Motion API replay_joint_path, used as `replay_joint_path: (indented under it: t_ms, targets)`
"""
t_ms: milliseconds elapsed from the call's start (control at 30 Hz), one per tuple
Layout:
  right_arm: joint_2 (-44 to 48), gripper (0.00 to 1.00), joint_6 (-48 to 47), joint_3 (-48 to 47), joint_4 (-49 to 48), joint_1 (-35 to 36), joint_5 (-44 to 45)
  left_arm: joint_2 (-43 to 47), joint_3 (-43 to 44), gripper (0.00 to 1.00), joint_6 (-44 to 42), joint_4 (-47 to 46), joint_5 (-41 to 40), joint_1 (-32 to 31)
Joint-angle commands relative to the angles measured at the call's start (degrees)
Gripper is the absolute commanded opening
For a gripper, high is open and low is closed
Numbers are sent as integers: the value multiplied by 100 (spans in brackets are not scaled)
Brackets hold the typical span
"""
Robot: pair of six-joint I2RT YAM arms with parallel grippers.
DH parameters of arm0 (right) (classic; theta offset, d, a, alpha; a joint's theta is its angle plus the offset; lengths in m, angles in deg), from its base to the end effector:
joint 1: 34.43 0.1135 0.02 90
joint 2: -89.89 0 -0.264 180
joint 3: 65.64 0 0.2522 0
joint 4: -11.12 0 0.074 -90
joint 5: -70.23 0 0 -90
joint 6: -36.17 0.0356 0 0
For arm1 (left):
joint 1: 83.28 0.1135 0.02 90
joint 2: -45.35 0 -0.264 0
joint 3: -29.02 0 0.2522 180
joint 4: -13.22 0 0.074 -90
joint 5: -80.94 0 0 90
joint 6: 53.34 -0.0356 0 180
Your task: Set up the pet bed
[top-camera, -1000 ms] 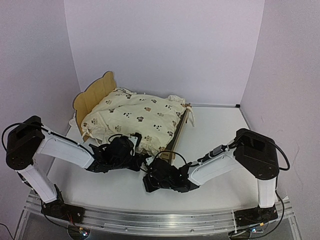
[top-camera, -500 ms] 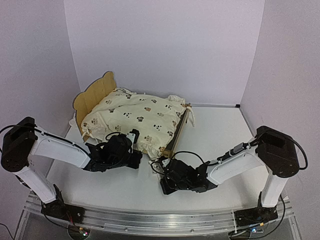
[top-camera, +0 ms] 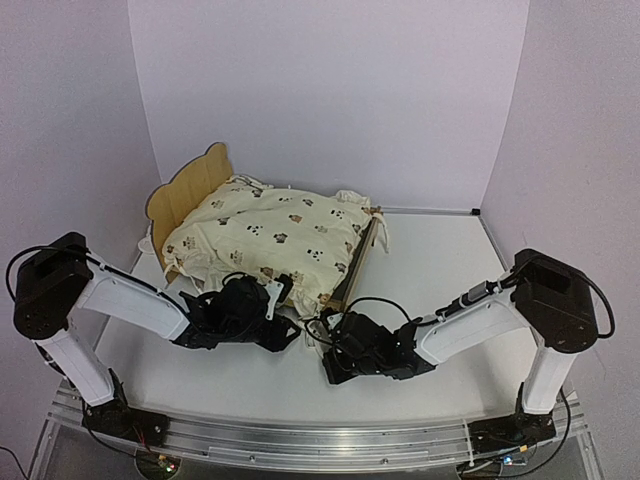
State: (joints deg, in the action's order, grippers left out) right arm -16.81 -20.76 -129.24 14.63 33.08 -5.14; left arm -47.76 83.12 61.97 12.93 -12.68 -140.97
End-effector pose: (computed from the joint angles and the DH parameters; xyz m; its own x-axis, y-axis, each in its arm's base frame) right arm 0.1439 0.3241 0.1152 -0.6845 -0.2732 -0.6758 -0.5419 0.8109 0.2210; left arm 0.1707 -0.2657 0.1499 -0.6516 0.2321 -0.7222 0.5958 0.7459 -0.2978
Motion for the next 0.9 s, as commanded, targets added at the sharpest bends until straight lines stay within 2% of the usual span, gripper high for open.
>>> replay_joint_path:
  t_ms: [0, 267, 867]
  targets:
    - [-46, 0, -6, -122, 167, -34, -164, -253, 181, 44, -364, -239, 344, 27]
    - [-32, 0, -12, -131, 240, -55, -277, -519, 357, 48, -595, -269, 195, 142]
    - [-226, 0, -4, -261, 321, -111, -492, -1023, 396, 42, -766, -1333, -46, 153]
